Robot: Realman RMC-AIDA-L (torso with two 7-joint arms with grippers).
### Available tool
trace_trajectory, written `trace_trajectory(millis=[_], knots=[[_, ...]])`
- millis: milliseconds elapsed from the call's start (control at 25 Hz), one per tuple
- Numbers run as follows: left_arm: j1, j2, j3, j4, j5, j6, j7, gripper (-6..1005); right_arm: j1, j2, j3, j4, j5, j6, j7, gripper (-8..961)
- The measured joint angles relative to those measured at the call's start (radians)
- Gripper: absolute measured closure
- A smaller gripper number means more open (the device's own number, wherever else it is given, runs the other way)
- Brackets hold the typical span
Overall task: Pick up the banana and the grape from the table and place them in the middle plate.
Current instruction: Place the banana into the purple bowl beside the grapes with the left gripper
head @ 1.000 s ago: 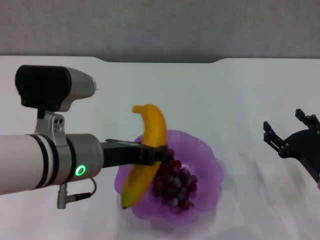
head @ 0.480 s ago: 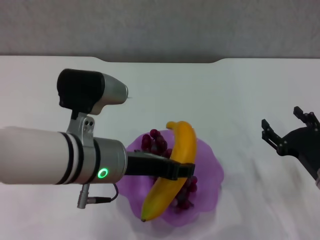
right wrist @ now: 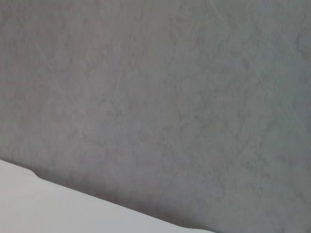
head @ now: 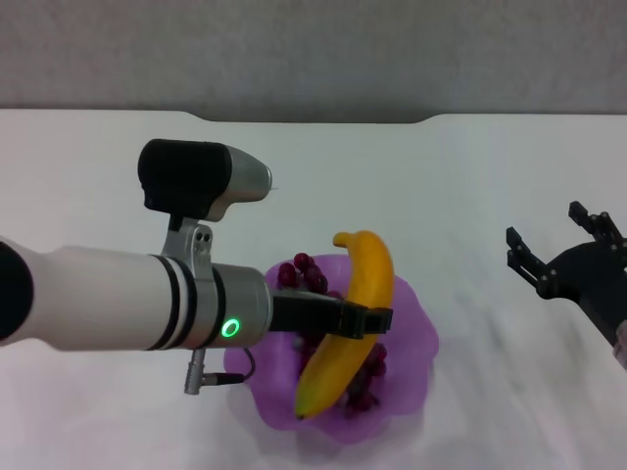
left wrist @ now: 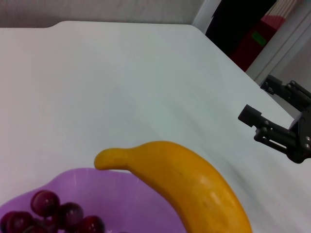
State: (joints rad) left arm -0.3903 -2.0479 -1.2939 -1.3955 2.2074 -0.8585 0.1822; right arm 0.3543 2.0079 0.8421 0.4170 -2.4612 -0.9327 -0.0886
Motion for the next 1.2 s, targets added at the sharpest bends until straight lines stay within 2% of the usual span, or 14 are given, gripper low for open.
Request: trace_trajectory(millis=[440,1200], knots=[[-0.083,-0.002,0.064,0.11,-0.033,0.09,0.012,446,0.005,0.0,-0.011,0.005,-0.001,0.001,-0.022,75],[-0.164,-0.004,0.095,0.265,-0.054,0.152,0.024,436,0.006,0.0,-0.016,0.006,-0.001,0.002,-0.022,75]])
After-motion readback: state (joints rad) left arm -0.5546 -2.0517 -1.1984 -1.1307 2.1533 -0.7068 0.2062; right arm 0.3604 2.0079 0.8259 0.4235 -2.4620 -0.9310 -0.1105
